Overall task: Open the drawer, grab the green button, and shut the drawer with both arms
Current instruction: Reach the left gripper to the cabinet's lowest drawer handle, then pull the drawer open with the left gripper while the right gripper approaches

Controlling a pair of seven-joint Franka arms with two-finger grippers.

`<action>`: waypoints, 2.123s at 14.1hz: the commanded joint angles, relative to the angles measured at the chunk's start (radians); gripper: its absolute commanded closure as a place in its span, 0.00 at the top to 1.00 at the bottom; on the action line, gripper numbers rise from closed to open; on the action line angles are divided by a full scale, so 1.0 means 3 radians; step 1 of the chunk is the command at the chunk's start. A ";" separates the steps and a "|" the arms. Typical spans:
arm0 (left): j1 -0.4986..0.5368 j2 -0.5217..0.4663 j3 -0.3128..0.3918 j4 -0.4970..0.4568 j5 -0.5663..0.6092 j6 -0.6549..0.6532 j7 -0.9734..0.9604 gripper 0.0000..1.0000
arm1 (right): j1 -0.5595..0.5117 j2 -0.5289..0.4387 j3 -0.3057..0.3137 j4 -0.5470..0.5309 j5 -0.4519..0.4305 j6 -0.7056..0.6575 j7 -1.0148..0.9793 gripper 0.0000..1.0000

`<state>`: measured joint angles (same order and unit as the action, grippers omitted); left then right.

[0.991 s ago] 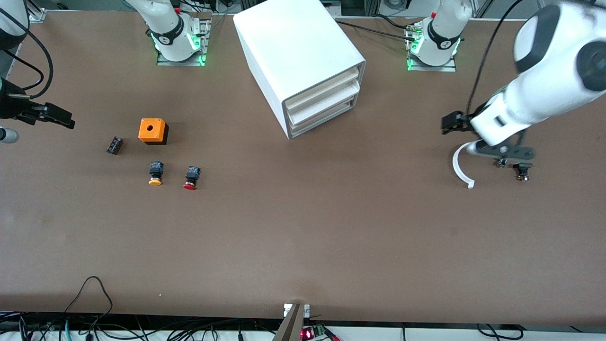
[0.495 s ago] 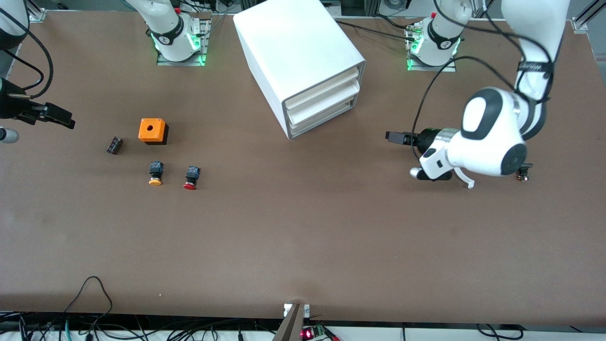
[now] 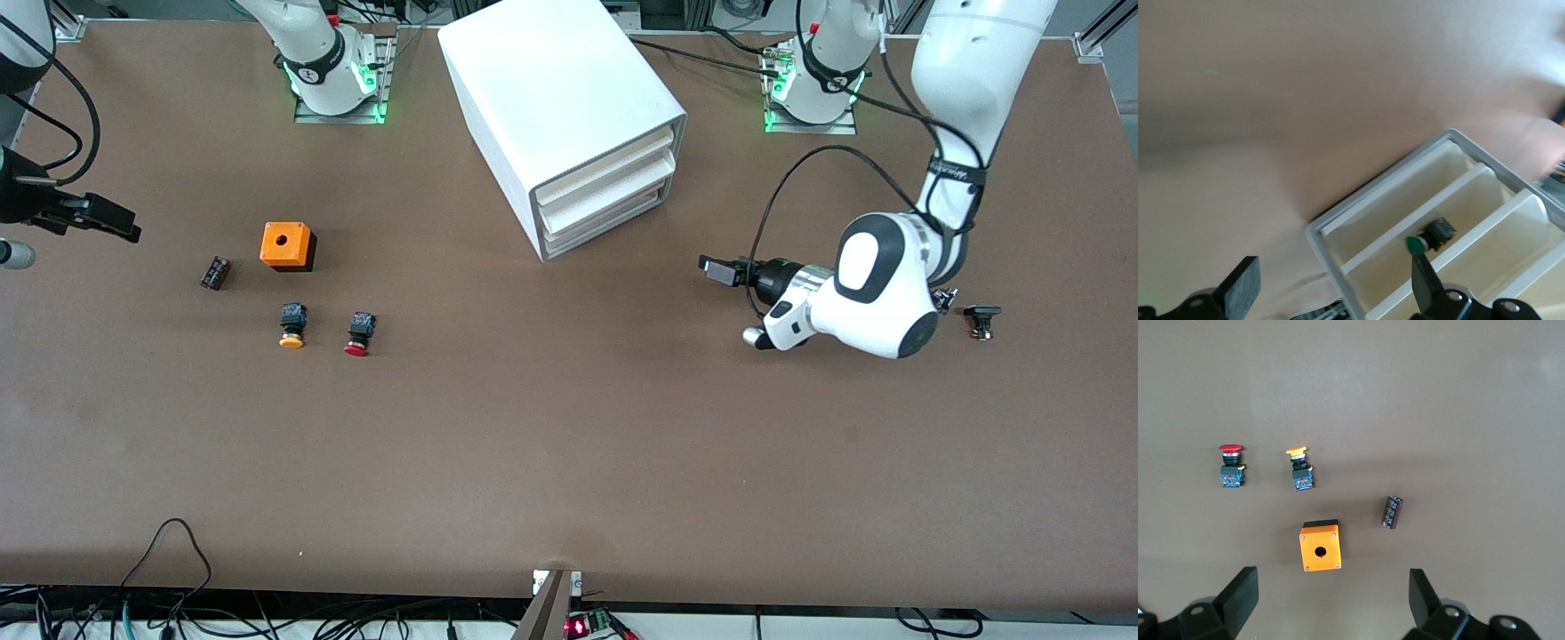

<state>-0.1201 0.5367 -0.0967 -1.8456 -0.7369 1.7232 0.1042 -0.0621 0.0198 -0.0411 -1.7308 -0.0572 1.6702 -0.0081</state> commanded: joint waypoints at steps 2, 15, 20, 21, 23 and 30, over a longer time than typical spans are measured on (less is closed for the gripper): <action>-0.0136 0.0118 -0.0142 -0.0377 -0.0473 0.0361 0.0812 1.00 | -0.0013 -0.0025 -0.0001 -0.0024 0.0063 0.0042 -0.0055 1.00; -0.0162 0.0052 -0.0787 -0.0991 -0.0750 0.0734 0.1115 1.00 | 0.0038 0.0031 0.0030 0.0007 0.0155 0.0021 -0.0101 1.00; -0.0172 0.0011 -0.0803 -0.1073 -0.0832 0.0745 0.1120 0.85 | 0.0049 0.0026 0.0030 0.0007 0.0155 -0.0004 -0.0121 1.00; -0.0172 0.0011 -0.0823 -0.1073 -0.0832 0.0745 0.1135 0.68 | 0.0049 0.0026 0.0030 0.0007 0.0155 -0.0004 -0.0116 1.00; -0.0172 0.0016 -0.0823 -0.1078 -0.0832 0.0811 0.1298 0.00 | 0.0069 0.0026 0.0035 0.0012 0.0155 0.0006 -0.0111 1.00; -0.0019 -0.0127 -0.0614 -0.1012 -0.0775 0.0867 0.1268 0.00 | 0.0187 0.0051 0.0025 0.0058 0.0155 0.0011 -0.0101 1.00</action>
<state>-0.1534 0.5438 -0.3277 -2.1271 -0.9648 1.9531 0.4727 -0.0089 0.0327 -0.0271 -1.7287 -0.0291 1.6810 -0.0264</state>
